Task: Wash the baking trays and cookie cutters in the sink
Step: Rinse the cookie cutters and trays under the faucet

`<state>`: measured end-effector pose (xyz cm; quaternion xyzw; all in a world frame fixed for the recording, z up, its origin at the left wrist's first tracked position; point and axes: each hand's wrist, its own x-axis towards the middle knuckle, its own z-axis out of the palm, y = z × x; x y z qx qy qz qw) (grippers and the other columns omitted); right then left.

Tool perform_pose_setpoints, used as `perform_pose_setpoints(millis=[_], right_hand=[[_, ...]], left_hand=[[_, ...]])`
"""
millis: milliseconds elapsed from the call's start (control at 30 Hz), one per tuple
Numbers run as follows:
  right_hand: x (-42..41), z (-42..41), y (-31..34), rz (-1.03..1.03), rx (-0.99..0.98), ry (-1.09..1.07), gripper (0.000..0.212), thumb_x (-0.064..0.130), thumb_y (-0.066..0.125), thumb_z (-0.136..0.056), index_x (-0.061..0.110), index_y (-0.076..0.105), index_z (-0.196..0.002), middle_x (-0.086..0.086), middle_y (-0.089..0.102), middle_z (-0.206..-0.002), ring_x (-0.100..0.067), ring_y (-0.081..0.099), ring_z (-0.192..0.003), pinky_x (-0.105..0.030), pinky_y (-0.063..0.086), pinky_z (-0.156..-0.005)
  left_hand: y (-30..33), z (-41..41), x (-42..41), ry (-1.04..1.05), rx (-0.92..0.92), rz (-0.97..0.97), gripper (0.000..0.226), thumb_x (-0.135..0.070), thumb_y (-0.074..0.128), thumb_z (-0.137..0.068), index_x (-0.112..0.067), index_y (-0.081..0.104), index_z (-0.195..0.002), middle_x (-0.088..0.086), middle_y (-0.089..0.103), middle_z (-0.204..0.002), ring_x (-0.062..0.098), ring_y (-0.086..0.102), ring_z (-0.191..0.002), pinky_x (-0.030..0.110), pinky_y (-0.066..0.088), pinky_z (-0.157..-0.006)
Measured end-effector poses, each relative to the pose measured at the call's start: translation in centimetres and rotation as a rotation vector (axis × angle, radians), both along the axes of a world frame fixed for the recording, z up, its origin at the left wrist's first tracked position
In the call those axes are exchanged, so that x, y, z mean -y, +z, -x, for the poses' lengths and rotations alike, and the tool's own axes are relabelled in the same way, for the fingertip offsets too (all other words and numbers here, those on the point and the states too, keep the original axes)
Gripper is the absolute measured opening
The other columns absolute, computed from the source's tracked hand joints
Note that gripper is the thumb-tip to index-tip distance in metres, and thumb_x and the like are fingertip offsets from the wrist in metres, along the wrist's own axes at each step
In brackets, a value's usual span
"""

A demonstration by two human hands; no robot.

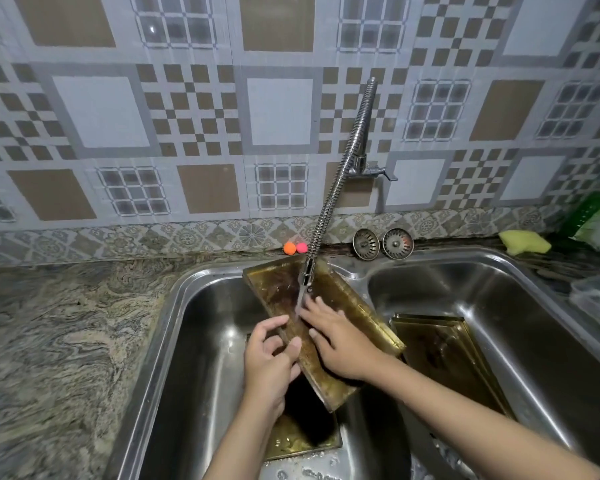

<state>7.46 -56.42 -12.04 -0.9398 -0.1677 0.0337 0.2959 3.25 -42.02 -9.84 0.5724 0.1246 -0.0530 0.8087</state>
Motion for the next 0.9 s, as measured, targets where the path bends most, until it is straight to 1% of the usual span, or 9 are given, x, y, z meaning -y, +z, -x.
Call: perform_pose_setpoints(millis=[133, 200, 267, 367, 467, 633, 700, 800, 900], right_hand=[[2.0, 0.9, -0.6, -0.204, 0.039, 0.001, 0.048, 0.013, 0.044, -0.098, 0.029, 0.04, -0.143, 0.011, 0.027, -0.154, -0.006, 0.016, -0.145, -0.012, 0.011, -0.114], [3.1, 0.4, -1.0, -0.208, 0.079, -0.093, 0.047, 0.016, 0.045, -0.098, 0.032, 0.04, -0.142, 0.011, 0.026, -0.153, -0.008, 0.018, -0.145, -0.021, 0.015, -0.117], [3.2, 0.1, -1.0, -0.188, 0.086, -0.198, 0.048, 0.019, 0.044, -0.099, 0.032, 0.036, -0.145, 0.006, 0.022, -0.156, -0.012, 0.015, -0.146, -0.031, 0.015, -0.12], [2.1, 0.8, -0.2, -0.284, 0.105, -0.166, 0.051, 0.015, 0.043, -0.099, 0.031, 0.032, -0.146, 0.007, 0.018, -0.157, -0.008, 0.009, -0.146, -0.025, 0.012, -0.119], [2.1, 1.3, -0.2, -0.26, 0.132, 0.017, 0.05, 0.021, 0.044, -0.099, 0.038, 0.029, -0.144, 0.011, 0.018, -0.157, -0.001, 0.006, -0.144, -0.018, 0.01, -0.116], [3.1, -2.4, 0.5, -0.098, 0.01, -0.254, 0.053, 0.021, 0.04, -0.101, 0.021, 0.022, -0.151, 0.0, 0.012, -0.16, -0.013, 0.007, -0.148, -0.025, 0.006, -0.117], [1.3, -2.2, 1.0, -0.105, 0.019, -0.165, 0.053, 0.014, 0.039, -0.1, 0.02, 0.024, -0.15, 0.0, 0.012, -0.159, -0.014, 0.006, -0.148, -0.03, 0.005, -0.12], [-0.6, 0.1, 1.8, -0.164, -0.031, 0.135, 0.046, 0.014, 0.047, -0.096, 0.023, 0.045, -0.141, 0.002, 0.035, -0.151, -0.01, 0.025, -0.142, -0.031, 0.018, -0.119], [0.8, 1.3, 3.3, -0.19, -0.006, 0.129, 0.031, 0.025, 0.055, -0.092, 0.024, 0.066, -0.121, 0.008, 0.064, -0.125, -0.001, 0.056, -0.117, -0.026, 0.043, -0.103]], left_hand=[[0.5, -0.4, 1.0, -0.019, 0.123, -0.122, 0.034, 0.004, 0.064, -0.083, -0.025, 0.061, -0.1, 0.013, 0.064, -0.086, 0.013, 0.06, -0.063, 0.026, 0.049, -0.054], [0.4, -0.4, 1.4, -0.027, 0.206, -0.168, 0.036, 0.006, 0.067, -0.08, -0.023, 0.062, -0.099, 0.01, 0.067, -0.093, 0.013, 0.064, -0.07, 0.026, 0.052, -0.06], [0.5, -0.3, 1.8, -0.029, 0.288, -0.257, 0.036, 0.006, 0.07, -0.077, -0.023, 0.062, -0.098, -0.002, 0.066, -0.105, 0.012, 0.063, -0.09, 0.02, 0.053, -0.073], [0.7, -0.1, 2.3, -0.023, 0.344, -0.301, 0.036, 0.004, 0.072, -0.076, -0.022, 0.062, -0.099, -0.007, 0.065, -0.109, 0.013, 0.06, -0.1, 0.008, 0.045, -0.079], [0.5, -0.2, 1.8, 0.002, 0.352, -0.283, 0.036, 0.003, 0.074, -0.074, -0.02, 0.063, -0.1, -0.001, 0.067, -0.107, 0.019, 0.063, -0.097, 0.019, 0.051, -0.083], [0.3, 0.1, 1.3, -0.01, 0.302, -0.157, 0.035, 0.01, 0.068, -0.077, -0.016, 0.062, -0.101, 0.006, 0.065, -0.09, 0.006, 0.064, -0.072, 0.019, 0.052, -0.063], [0.2, -0.1, 1.2, -0.004, 0.206, -0.046, 0.035, 0.009, 0.065, -0.081, -0.019, 0.061, -0.102, 0.008, 0.063, -0.081, 0.008, 0.062, -0.064, 0.024, 0.051, -0.057], [-0.1, -1.1, 0.0, 0.064, 0.093, 0.068, 0.036, 0.008, 0.06, -0.085, -0.02, 0.059, -0.109, 0.01, 0.065, -0.086, 0.01, 0.066, -0.071, 0.026, 0.055, -0.059], [-0.8, -1.7, -2.7, 0.13, 0.013, 0.105, 0.038, 0.009, 0.056, -0.087, -0.02, 0.058, -0.111, 0.016, 0.066, -0.093, 0.021, 0.066, -0.084, 0.039, 0.057, -0.074]])
